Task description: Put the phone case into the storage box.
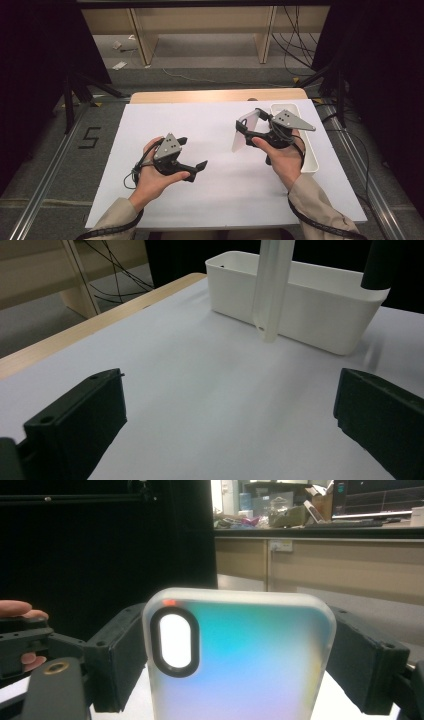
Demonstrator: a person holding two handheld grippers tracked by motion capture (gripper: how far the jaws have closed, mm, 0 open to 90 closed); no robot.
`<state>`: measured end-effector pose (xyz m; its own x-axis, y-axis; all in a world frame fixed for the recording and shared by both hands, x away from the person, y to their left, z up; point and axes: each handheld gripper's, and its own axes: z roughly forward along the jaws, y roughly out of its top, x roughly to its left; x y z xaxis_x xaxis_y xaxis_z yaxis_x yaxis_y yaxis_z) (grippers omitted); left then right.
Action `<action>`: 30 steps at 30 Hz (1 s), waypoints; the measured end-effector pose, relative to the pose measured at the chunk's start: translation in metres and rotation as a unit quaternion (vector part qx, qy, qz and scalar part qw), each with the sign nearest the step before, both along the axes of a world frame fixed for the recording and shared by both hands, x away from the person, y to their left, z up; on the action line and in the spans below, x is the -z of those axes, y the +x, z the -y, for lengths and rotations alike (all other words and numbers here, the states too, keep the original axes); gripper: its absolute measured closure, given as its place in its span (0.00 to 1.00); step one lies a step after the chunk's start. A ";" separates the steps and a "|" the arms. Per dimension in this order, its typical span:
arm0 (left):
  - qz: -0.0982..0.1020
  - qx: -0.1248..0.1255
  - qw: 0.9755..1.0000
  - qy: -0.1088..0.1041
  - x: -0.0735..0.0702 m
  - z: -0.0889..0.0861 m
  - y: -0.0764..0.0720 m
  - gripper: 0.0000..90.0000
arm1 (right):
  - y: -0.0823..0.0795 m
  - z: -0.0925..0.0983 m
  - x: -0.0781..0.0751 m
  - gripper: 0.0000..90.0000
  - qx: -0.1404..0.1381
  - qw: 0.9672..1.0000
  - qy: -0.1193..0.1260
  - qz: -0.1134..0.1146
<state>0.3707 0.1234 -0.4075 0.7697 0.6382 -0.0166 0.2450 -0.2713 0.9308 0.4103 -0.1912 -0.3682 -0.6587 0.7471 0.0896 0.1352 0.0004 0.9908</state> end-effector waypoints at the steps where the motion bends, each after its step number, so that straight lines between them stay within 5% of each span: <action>1: 0.001 -0.002 1.000 -0.001 0.000 -0.002 0.000 0.00 | 0.000 0.001 0.000 0.20 0.001 1.000 0.001 0.002; 30: -0.006 -0.029 1.000 -0.004 0.008 -0.033 -0.009 0.00 | 0.007 0.023 -0.007 0.20 0.039 0.999 0.008 0.003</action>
